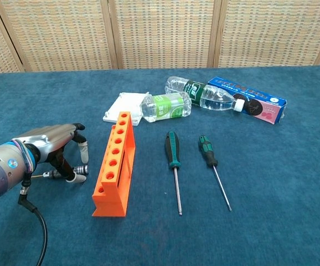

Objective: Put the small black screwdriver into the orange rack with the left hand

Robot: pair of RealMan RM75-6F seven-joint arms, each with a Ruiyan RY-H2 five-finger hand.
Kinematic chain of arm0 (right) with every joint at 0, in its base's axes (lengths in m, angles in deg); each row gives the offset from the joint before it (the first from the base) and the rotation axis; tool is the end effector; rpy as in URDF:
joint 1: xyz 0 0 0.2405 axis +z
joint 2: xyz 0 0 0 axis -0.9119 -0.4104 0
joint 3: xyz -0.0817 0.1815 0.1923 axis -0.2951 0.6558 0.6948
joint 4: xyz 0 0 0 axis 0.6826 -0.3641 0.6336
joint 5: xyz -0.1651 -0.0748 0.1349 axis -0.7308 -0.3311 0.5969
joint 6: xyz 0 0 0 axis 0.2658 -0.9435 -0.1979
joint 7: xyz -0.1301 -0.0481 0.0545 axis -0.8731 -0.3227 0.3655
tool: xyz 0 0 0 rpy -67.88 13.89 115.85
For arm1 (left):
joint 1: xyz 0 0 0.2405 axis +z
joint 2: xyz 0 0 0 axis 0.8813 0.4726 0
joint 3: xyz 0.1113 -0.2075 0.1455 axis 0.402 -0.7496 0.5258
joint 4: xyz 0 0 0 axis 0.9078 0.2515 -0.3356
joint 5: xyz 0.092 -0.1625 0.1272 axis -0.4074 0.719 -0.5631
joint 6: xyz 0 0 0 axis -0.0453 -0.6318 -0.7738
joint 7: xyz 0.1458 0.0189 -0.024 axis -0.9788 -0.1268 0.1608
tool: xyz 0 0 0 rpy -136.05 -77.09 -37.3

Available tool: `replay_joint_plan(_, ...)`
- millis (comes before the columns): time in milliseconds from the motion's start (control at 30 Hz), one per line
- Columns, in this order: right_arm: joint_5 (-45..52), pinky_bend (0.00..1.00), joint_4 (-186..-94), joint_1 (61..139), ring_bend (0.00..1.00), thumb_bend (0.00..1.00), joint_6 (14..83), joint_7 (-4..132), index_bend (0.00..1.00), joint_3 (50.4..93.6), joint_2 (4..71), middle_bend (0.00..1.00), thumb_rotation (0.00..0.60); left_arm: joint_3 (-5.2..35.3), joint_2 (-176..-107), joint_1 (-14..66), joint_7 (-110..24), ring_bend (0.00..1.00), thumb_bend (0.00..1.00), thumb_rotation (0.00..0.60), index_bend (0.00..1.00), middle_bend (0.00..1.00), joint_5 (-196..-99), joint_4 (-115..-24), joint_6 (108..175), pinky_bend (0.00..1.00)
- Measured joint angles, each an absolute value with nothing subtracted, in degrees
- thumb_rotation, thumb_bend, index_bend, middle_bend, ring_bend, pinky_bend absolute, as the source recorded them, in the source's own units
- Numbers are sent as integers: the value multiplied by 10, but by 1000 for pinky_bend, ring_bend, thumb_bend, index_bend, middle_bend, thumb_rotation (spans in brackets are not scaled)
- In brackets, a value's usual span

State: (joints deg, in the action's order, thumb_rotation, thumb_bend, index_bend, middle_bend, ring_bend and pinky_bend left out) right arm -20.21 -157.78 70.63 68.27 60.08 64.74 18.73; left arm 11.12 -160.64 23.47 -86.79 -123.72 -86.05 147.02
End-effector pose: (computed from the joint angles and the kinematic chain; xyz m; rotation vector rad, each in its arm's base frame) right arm -0.3348 -0.1893 0.1469 1.4190 -0.8821 0.8736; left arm -0.1724 0.3151 -0.0898 -1.6035 -1.1869 -0.6148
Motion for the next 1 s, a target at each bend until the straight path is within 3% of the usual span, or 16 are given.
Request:
replay_joint_plan(433, -204, 0, -1578, 706, 0, 281, 685, 603, 57, 647, 188, 0, 600, 115, -1611, 233, -869, 0, 366, 600, 649, 0, -1235, -850, 1472, 0)
replay_joint_plan(1000, -207, 0, -1577, 706, 0, 281, 686, 602, 57, 646, 189, 0, 600, 103, -1578, 240, -840, 0, 370, 600, 666, 0, -1280, -910, 1497, 0)
